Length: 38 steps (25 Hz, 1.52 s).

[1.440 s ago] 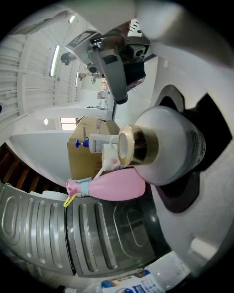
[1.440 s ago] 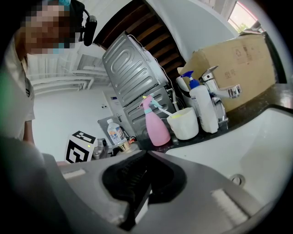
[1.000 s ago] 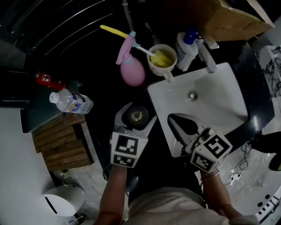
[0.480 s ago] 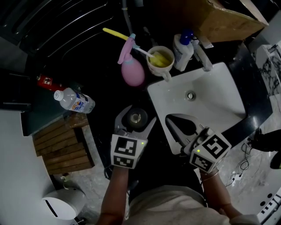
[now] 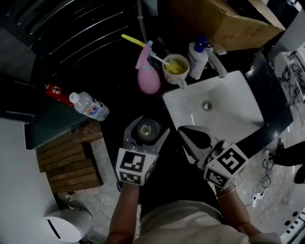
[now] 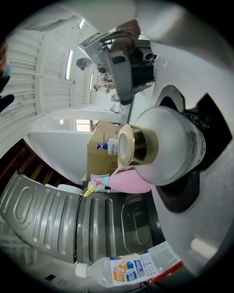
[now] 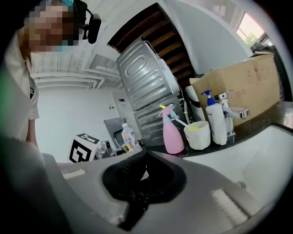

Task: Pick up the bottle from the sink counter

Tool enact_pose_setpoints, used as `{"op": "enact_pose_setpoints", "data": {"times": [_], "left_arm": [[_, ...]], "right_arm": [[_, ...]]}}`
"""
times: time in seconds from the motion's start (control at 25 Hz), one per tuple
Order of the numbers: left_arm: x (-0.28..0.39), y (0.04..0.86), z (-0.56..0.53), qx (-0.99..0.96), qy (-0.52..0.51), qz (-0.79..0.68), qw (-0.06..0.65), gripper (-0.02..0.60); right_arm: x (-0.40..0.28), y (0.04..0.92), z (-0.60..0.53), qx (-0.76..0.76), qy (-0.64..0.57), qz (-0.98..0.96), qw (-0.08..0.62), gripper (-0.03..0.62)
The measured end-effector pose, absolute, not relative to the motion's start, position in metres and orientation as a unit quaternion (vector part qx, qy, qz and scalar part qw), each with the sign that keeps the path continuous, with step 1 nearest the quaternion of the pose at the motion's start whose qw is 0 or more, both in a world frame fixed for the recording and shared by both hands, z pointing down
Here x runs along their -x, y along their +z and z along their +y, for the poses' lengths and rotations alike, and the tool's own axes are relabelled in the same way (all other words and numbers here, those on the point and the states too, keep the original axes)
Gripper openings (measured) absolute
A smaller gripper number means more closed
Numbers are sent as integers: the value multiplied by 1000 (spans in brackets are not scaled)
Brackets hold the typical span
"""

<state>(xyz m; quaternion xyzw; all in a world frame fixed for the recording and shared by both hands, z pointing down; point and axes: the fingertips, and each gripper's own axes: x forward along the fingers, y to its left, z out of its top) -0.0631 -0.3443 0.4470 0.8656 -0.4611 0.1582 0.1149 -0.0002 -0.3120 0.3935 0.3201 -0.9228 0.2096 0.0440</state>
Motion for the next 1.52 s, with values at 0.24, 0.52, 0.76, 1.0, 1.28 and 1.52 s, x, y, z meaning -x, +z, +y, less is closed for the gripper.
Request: {"op": "enact_pose_setpoints", "data": {"times": [0.24, 0.52, 0.76, 1.0, 1.28, 1.52], "left_arm": [[74, 424, -327, -869, 123, -465, 117, 345], [85, 402, -297, -876, 86, -456, 130, 345], [93, 377, -270, -886, 55, -446, 117, 345], [102, 356, -249, -889, 47, -449, 80, 345], [106, 339, -223, -900, 28, -429, 68, 345], [116, 325, -203, -901, 10, -429, 61, 345]], "right_arm": [[10, 381, -292, -324, 196, -925, 36, 3], [25, 362, -261, -320, 175, -930, 34, 3], [35, 352, -235, -324, 163, -932, 30, 3], [44, 337, -219, -329, 141, -933, 19, 3], [57, 319, -204, -336, 119, -934, 3, 3], [58, 305, -194, -352, 98, -931, -9, 3]]}}
